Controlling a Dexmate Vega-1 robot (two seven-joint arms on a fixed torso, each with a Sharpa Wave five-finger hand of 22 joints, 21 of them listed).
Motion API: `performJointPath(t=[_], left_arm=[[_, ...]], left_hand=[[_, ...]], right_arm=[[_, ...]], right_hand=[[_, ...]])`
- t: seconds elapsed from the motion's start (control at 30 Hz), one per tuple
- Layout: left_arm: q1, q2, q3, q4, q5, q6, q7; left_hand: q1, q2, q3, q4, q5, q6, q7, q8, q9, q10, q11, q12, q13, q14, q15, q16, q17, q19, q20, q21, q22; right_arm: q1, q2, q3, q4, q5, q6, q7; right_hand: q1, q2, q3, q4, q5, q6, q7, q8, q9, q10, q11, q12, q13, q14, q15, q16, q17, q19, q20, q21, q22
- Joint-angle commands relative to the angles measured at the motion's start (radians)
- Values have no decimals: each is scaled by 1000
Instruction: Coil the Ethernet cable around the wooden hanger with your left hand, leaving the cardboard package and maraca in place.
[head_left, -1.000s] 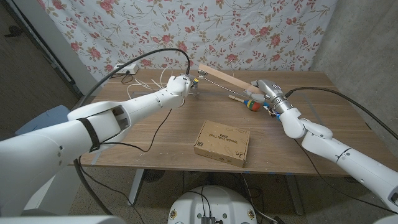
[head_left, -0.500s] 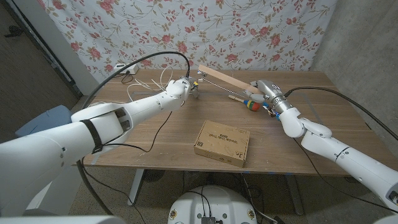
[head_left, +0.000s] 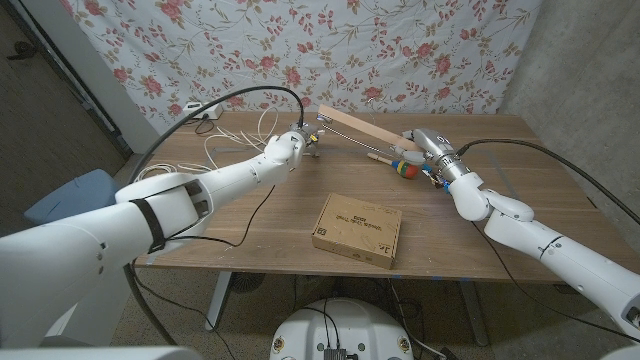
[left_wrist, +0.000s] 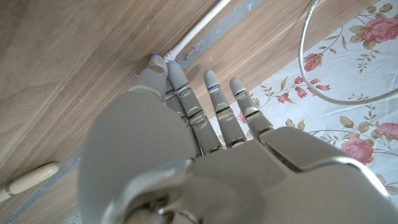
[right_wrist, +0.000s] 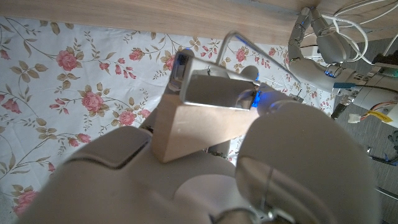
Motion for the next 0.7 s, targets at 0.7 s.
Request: performJointPath(t=[0.7], left_arm=[[41, 95, -38, -172, 29, 54, -63]], left_hand=[[-120, -52, -183, 80, 54, -601, 3, -62, 158, -553, 82, -33, 293, -285, -9, -142, 98, -107, 80, -27, 6]], right_arm=[[-22, 1, 5, -44, -21, -30, -14]], right_hand=[[-216, 218, 15, -2, -10, 35, 41, 24, -13, -1, 3, 207, 31, -7, -76, 5, -1, -14, -7, 40, -27]])
